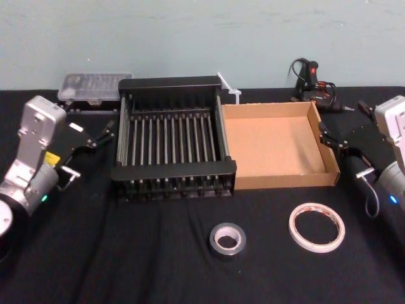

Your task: Pick up the white tape and place it into the black box , Pick up the silver tape and place it into the brown box.

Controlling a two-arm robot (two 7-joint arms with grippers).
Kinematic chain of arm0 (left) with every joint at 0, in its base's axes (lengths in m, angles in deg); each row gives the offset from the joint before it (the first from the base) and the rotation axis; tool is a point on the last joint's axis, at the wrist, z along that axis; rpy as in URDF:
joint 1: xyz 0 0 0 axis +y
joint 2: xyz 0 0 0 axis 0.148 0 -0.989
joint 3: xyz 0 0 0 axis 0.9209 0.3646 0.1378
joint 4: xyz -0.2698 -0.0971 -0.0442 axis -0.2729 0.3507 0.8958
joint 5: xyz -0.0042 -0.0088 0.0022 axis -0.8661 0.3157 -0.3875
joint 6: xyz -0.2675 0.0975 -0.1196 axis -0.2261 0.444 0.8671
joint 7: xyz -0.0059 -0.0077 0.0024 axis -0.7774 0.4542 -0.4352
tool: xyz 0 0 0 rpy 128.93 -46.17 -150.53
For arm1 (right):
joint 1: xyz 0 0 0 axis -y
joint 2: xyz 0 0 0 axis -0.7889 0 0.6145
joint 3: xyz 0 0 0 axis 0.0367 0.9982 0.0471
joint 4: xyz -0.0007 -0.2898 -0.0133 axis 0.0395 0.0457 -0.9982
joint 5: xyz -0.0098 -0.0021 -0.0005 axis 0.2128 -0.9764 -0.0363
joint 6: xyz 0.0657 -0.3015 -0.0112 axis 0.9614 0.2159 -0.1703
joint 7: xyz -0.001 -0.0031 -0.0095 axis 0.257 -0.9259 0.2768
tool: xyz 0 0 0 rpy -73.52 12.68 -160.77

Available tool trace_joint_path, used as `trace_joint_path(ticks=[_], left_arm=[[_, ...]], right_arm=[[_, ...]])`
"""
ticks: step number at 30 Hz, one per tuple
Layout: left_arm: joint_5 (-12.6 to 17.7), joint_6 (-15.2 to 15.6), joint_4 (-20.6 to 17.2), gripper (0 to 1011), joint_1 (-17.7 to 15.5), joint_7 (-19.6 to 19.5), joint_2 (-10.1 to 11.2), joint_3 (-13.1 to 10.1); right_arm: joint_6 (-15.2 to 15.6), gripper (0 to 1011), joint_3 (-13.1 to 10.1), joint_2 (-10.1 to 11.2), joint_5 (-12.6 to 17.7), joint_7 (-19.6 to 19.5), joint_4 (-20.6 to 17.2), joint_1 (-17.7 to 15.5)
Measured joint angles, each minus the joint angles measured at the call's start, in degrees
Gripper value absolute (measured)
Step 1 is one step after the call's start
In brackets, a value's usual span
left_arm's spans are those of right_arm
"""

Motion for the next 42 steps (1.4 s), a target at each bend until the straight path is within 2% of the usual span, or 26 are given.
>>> trace_joint_path(ticks=[11,19,27,37,42], left_arm=[[0.0,0.0,0.0,1001,0.0,0.0,0.0,0.0],[0.0,0.0,0.0,1001,0.0,0.0,0.0,0.0],[0.0,0.0,0.0,1001,0.0,0.0,0.0,0.0],[0.0,0.0,0.0,1001,0.0,0.0,0.0,0.0],[0.0,0.0,0.0,1001,0.0,0.0,0.0,0.0]], right_arm=[[0.0,1002,0.0,0.0,0.0,0.0,0.0,0.0],[-0.5,1002,-1.6,-0.3,0.0,1.8,-1.0,-0.7],[1.0,1002,-4.4,0.6,1.4,2.3,-5.9,-4.1],[4.3,1002,-9.6,4.9,3.9,3.3,-16.2,-12.1],[5.6,1002,-11.8,6.5,5.4,4.3,-19.6,-15.5]])
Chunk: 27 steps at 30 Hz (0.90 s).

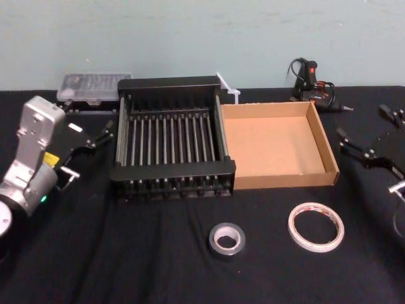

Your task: Pick up the white tape and place it into the black box , Pick up the silver tape and place it into the brown box.

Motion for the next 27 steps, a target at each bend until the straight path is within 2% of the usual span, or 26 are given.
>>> trace_joint_path(ticks=[8,13,19,27], left_arm=[[0.0,0.0,0.0,1001,0.0,0.0,0.0,0.0],[0.0,0.0,0.0,1001,0.0,0.0,0.0,0.0],[0.0,0.0,0.0,1001,0.0,0.0,0.0,0.0],[0.0,0.0,0.0,1001,0.0,0.0,0.0,0.0]], right_arm=[[2.9,1002,-2.7,2.5,2.5,3.0,-4.9,-5.6],[3.9,1002,-4.0,3.4,3.6,4.7,-5.9,-8.2],[5.7,1002,-4.6,3.8,4.5,6.5,-6.1,-9.7],[8.4,1002,-4.3,3.3,4.8,8.7,-4.9,-10.1]])
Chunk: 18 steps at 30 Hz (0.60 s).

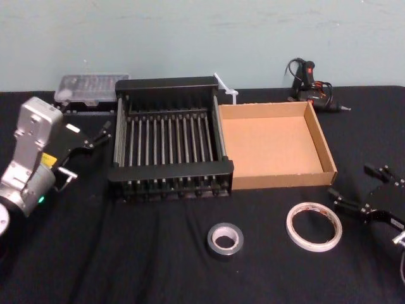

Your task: Pick up the white tape and place it into the black box , Pick up the silver tape and place it into the brown box.

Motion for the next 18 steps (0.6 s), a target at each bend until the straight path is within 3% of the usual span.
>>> trace_joint_path(ticks=[18], left_arm=[[0.0,0.0,0.0,1001,0.0,0.0,0.0,0.0]], right_arm=[[4.4,1002,1.5,-3.8,-0.1,4.1,4.9,2.2]])
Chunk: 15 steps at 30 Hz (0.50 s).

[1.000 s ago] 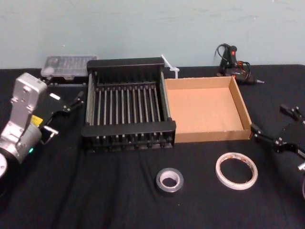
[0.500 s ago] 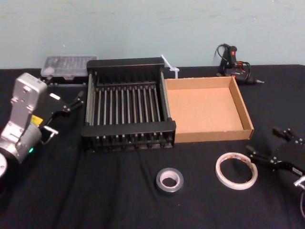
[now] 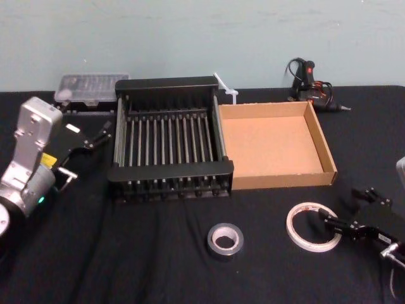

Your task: Pick up the white tape and place it into the black box , Pick up the silver tape and place it into the brown box.

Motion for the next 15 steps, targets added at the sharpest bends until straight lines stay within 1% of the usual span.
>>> trace_joint_path(ticks=[10,15], left_arm=[[0.0,0.0,0.0,1001,0.0,0.0,0.0,0.0],[0.0,0.0,0.0,1002,0.0,0.0,0.0,0.0]], right_arm=[[1.9,1002,-0.3,-2.2,0.6,2.4,1.9,1.1],[2.6,1002,-0.3,-2.9,0.6,3.1,2.5,1.5]])
